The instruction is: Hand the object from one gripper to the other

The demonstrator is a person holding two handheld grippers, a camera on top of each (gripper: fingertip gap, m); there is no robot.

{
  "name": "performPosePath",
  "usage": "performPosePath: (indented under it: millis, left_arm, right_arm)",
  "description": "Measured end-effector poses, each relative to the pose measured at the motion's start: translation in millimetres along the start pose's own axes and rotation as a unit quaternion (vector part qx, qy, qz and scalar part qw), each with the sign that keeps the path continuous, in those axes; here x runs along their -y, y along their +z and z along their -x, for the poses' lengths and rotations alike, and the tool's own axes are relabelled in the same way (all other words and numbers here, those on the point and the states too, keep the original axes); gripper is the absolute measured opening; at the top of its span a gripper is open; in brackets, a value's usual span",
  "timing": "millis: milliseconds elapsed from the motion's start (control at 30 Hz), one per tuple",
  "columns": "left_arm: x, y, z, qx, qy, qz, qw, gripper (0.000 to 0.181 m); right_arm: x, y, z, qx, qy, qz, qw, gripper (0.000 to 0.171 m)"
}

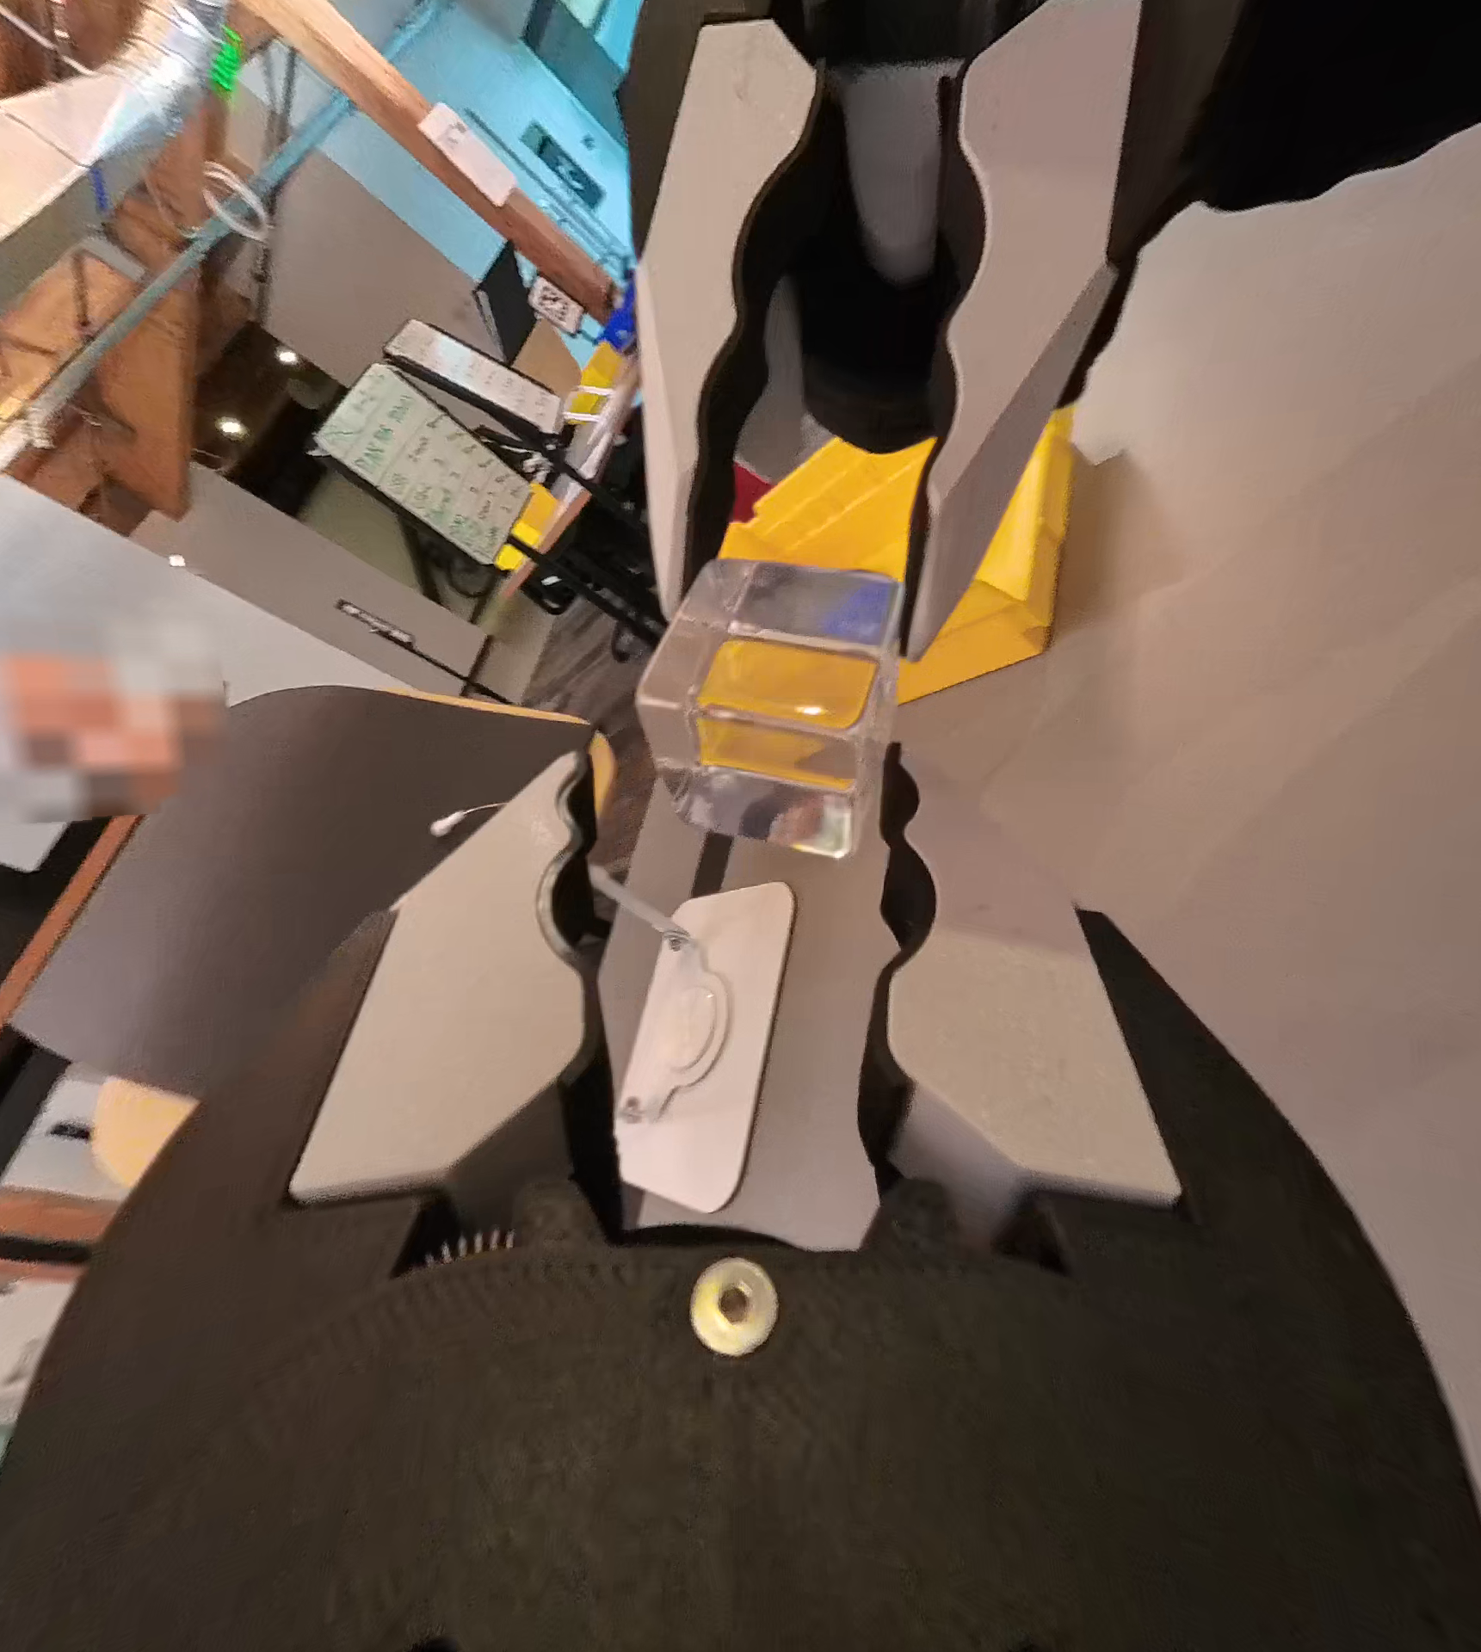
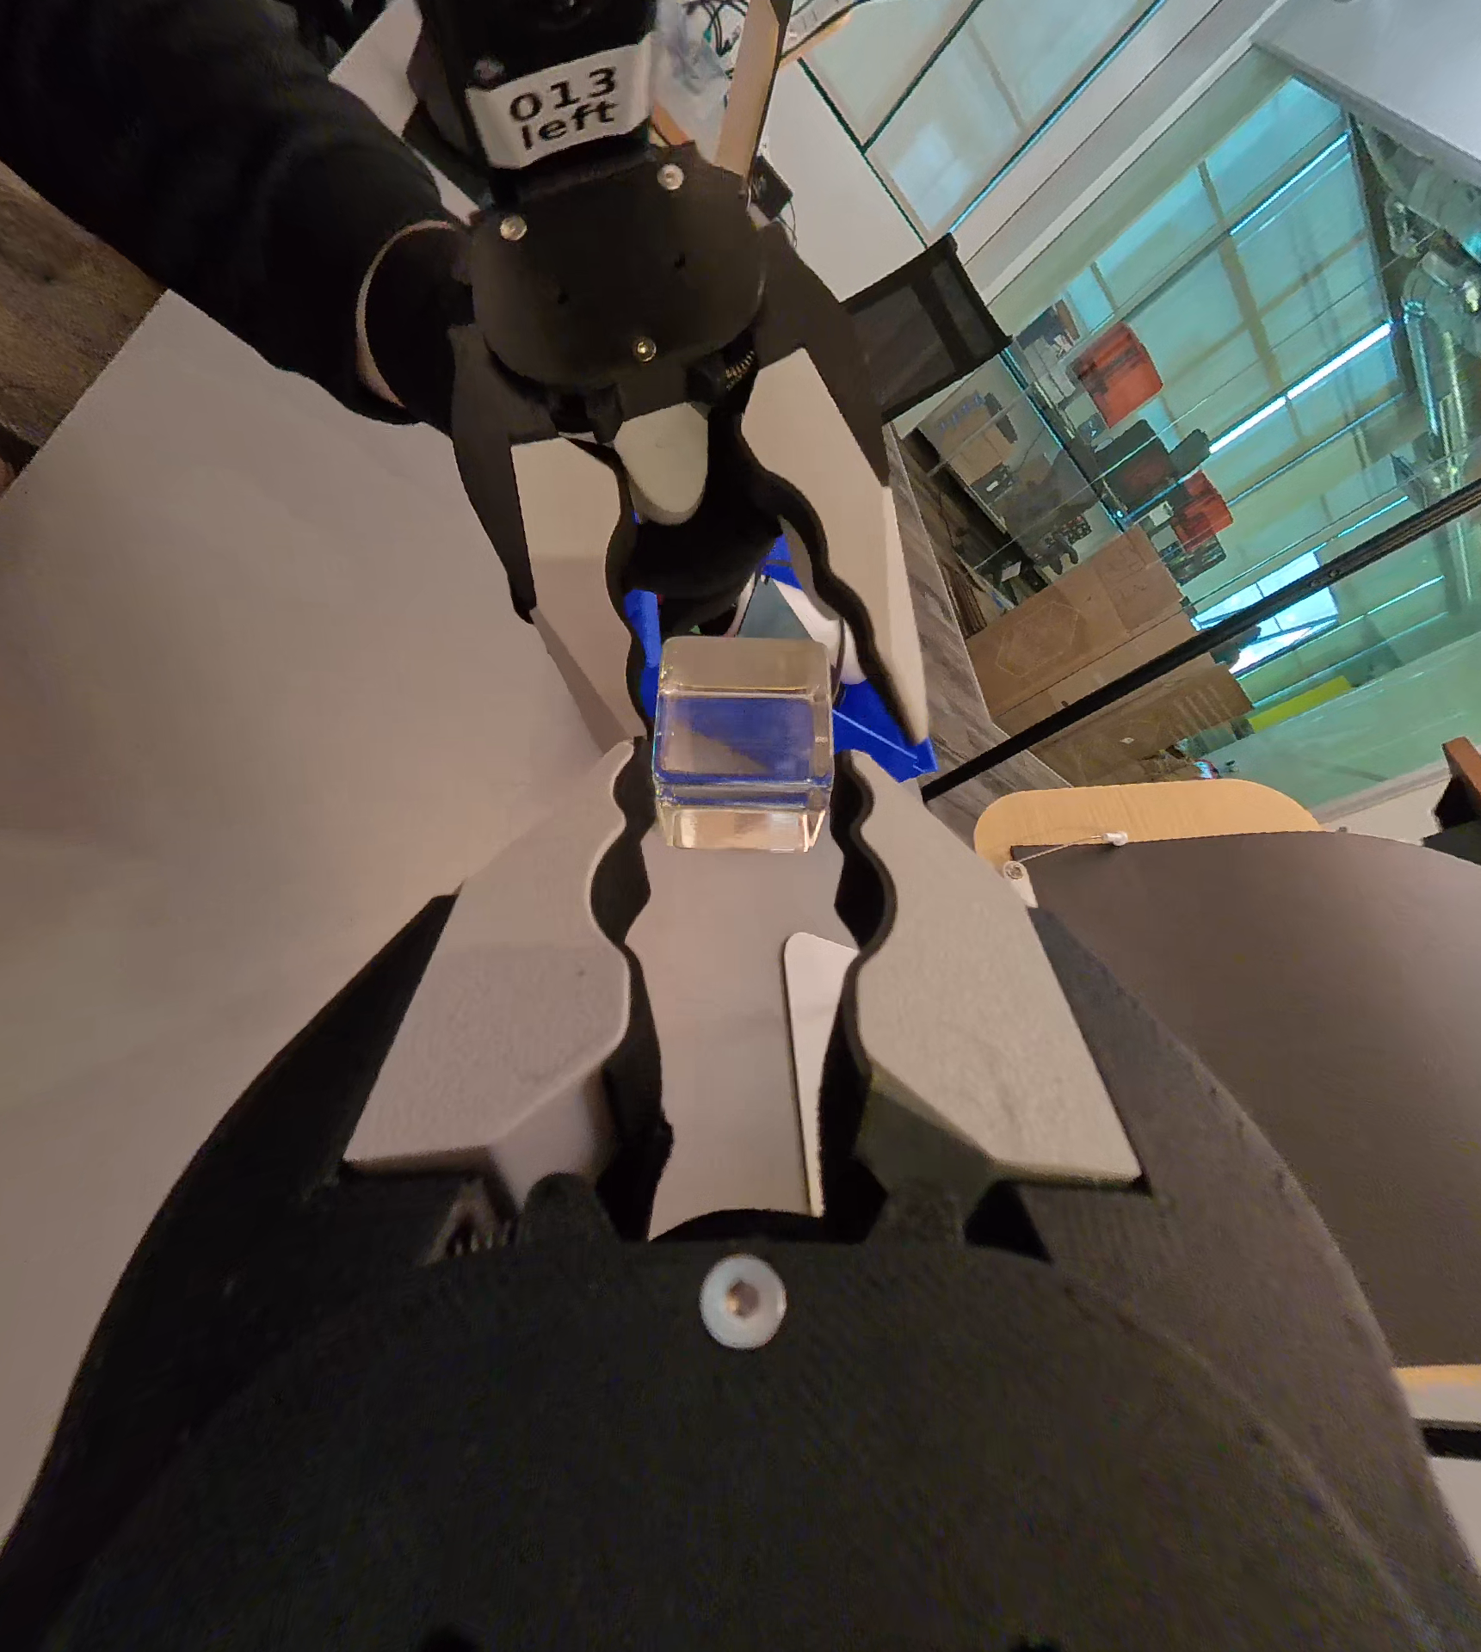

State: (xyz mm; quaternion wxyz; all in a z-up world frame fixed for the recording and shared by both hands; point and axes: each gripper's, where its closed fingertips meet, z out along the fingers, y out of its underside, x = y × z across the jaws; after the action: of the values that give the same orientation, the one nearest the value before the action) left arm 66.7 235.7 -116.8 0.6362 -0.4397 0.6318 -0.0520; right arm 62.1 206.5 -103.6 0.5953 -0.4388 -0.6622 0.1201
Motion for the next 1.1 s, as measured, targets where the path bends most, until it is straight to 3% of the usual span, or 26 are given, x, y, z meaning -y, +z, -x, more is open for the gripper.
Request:
performPosePath:
  millis: [67, 367, 533, 733, 867, 1100]
  left_arm:
    - [-1, -2, 7, 0.033, 0.024, 0.002, 0.999, 0.071]
    - [11, -11, -5, 0.094, 0.192, 0.013, 0.977, 0.071]
    - [15, -2, -27, 0.069, 0.276, 0.027, 0.958, 0.064]
    - [9, 3, -42, 0.032, 0.288, 0.026, 0.957, 0.042]
    - [5, 7, -50, 0.015, 0.286, 0.030, 0.958, 0.040]
    - [5, 6, -48, 0.007, 0.246, 0.031, 0.969, 0.039]
  right_arm:
    - [0, -2, -2, 0.010, 0.029, -0.013, 0.999, 0.037]
    - [-18, -10, -1, 0.119, 0.207, -0.076, 0.968, 0.038]
    - [-28, -8, 12, 0.199, 0.287, -0.106, 0.931, 0.038]
    - [-30, -11, 22, 0.263, 0.325, -0.129, 0.899, 0.038]
    - [-35, -11, 26, 0.283, 0.337, -0.125, 0.889, 0.038]
    - [-34, -9, 19, 0.250, 0.332, -0.133, 0.900, 0.042]
